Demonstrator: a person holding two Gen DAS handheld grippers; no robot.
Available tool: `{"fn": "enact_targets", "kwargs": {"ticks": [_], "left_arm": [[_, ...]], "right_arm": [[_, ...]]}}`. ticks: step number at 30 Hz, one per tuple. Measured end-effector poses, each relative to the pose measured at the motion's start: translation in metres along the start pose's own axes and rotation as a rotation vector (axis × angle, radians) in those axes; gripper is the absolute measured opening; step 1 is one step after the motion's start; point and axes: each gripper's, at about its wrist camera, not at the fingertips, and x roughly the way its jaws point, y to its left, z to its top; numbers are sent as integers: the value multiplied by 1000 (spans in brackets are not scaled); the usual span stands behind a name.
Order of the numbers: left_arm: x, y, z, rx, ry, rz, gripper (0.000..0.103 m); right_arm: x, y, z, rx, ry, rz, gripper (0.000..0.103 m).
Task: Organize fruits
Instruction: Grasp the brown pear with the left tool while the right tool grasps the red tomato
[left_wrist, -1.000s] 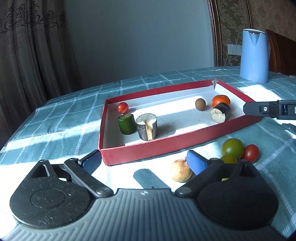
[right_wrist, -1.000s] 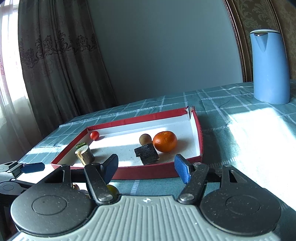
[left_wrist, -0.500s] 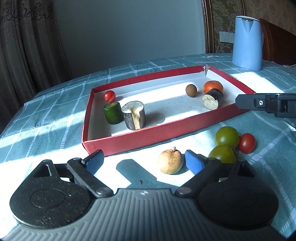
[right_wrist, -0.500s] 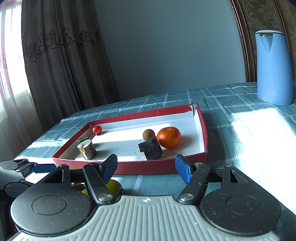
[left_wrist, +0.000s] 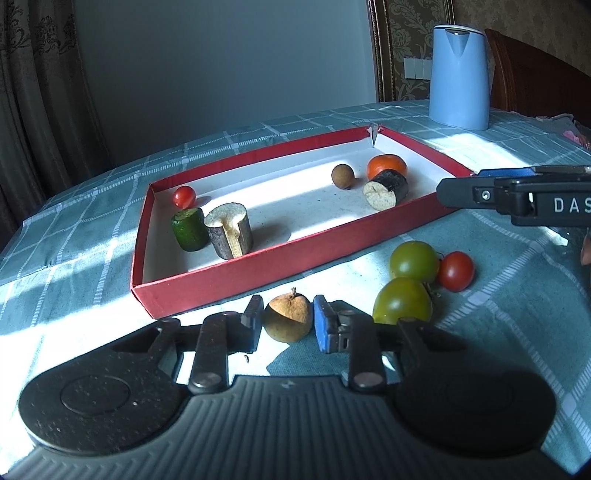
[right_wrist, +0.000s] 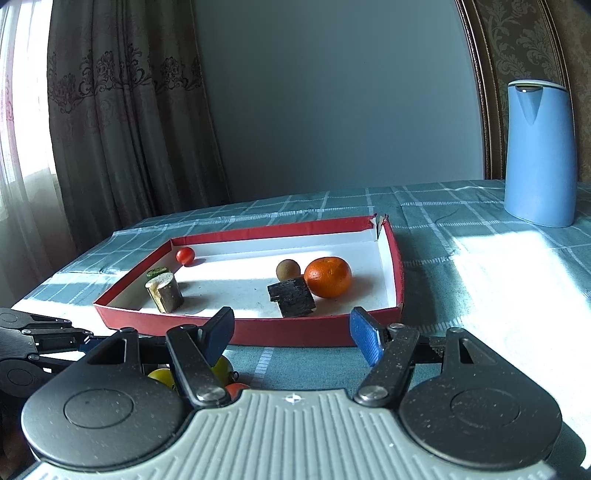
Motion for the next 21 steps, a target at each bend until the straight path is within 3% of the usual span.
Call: {"fn": "enact_targets", "kwargs": {"ticks": [6,12,21], "left_arm": [[0,12,2,-59,-8,90,27],[2,9,1,-31,-4,94,27],[4,7,1,-19,4,102,28]], "right_arm": [[-12,-3,-9,-15,34,28,69],[-13,-2,-16,-33,102,81,69],[4,19,-18,-141,209,79,69]]}}
